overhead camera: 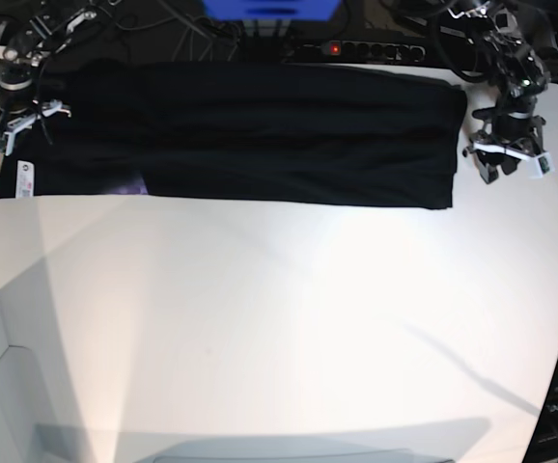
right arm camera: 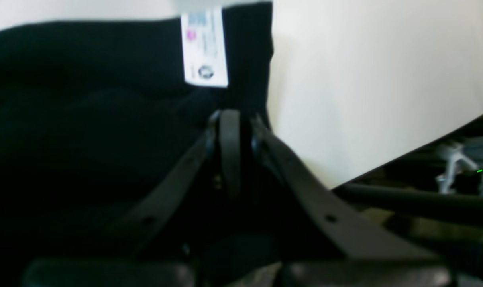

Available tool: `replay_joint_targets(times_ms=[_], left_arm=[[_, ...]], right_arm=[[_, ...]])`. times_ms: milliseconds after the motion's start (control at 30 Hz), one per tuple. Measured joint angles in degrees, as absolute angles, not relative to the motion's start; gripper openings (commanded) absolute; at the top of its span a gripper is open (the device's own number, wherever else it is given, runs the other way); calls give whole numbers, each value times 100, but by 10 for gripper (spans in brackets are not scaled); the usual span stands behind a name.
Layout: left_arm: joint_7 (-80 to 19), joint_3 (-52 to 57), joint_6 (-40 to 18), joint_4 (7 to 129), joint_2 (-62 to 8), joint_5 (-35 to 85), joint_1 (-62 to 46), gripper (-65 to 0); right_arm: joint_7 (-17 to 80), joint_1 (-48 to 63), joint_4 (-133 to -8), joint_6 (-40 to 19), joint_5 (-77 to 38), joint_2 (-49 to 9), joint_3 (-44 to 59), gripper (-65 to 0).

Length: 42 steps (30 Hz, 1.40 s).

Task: Fold the T-shirt properly
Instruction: 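Pull the strip ends apart with both grippers to straighten it, then grasp the strip end with the left gripper and hold it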

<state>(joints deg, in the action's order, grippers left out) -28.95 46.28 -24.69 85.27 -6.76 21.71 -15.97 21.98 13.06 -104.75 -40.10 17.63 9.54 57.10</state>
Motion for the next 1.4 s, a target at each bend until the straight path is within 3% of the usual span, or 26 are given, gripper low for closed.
replay_joint_targets(times_ms=[200, 333, 633, 733, 933, 1400], left_arm=[[-2895, 4630, -2469, 8527, -685, 2239, -1597, -378], [-2958, 4630, -2471, 8530, -998, 2971, -1634, -378], [-4121, 5179, -2447, 9417, -1253, 4309, -2069, -366], [-4567, 5157, -2421, 9826, -910, 4355, -2141, -331], [-4849, 5135, -2464, 10127, -419, 4370, -2477, -327], [-4766, 4668, -2423, 9389, -591, 4093, -2558, -326]], right_arm=[[2156, 1293, -9920, -4007, 1761, 954, 5704, -650], [2003, 1288, -9623, -4003, 1741, 926, 5695, -650], [1835, 1116, -9317, -3957, 1653, 860, 5408, -650], [1826, 1002, -9253, -3957, 1656, 867, 5251, -650], [1806, 910, -9174, -3957, 1610, 862, 5107, -650], [1750, 893, -9111, -3955, 1599, 864, 5094, -650]])
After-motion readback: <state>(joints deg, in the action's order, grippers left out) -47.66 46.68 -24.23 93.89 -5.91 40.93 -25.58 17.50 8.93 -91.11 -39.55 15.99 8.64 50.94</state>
